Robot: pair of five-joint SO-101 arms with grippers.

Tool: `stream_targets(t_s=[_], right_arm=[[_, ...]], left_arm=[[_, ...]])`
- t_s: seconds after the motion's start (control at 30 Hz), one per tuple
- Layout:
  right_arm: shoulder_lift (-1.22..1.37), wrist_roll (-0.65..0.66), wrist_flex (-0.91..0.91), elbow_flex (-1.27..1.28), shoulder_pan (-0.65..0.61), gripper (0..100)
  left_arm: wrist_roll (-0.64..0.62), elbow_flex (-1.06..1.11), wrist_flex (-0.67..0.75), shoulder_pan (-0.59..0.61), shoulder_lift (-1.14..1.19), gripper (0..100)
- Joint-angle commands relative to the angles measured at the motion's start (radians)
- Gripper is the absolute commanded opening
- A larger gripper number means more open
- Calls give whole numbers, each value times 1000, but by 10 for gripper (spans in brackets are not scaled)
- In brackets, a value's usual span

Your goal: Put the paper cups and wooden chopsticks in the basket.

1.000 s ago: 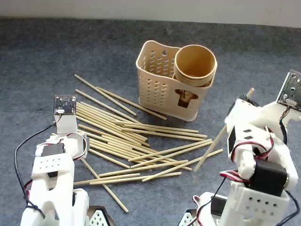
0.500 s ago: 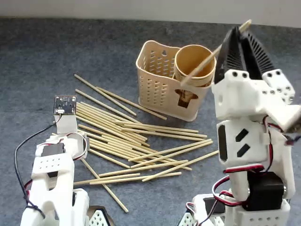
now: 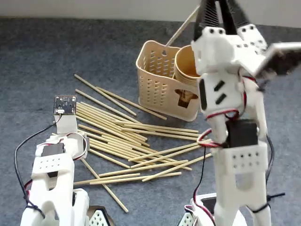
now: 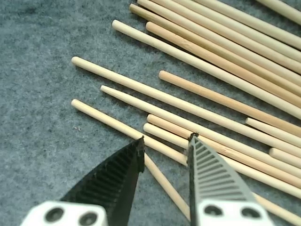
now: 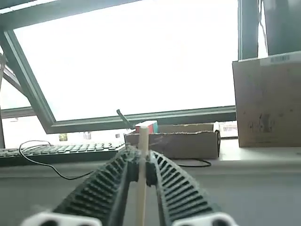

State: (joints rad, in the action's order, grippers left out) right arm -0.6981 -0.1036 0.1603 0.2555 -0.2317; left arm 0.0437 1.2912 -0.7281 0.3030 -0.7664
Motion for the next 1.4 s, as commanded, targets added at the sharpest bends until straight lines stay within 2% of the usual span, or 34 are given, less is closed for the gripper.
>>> stream_targets(t_s=[0.0, 0.17, 0.33, 0.43, 0.5, 0.73, 0.97, 1.23, 1.37], right_arm=[[73, 15, -28, -31, -22, 7], [143, 112, -22, -28, -36, 7], [154, 124, -19, 18, -47, 18], [130, 123, -16, 54, -76, 101], [108, 123, 25, 73, -85, 146], [27, 124, 216, 41, -117, 148], [-39, 123, 509, -87, -153, 148], [-90, 118, 981, -179, -186, 148], [-133, 117, 1155, -174, -185, 148]], left_arm=[[5, -4, 9, 8, -25, 157], [5, -4, 9, 8, -25, 157], [5, -4, 9, 8, -25, 157], [5, -4, 9, 8, -25, 157], [5, -4, 9, 8, -25, 157], [5, -4, 9, 8, -22, 157], [5, -4, 9, 10, -21, 157], [5, -4, 9, 10, -21, 157], [5, -4, 9, 10, -21, 157]])
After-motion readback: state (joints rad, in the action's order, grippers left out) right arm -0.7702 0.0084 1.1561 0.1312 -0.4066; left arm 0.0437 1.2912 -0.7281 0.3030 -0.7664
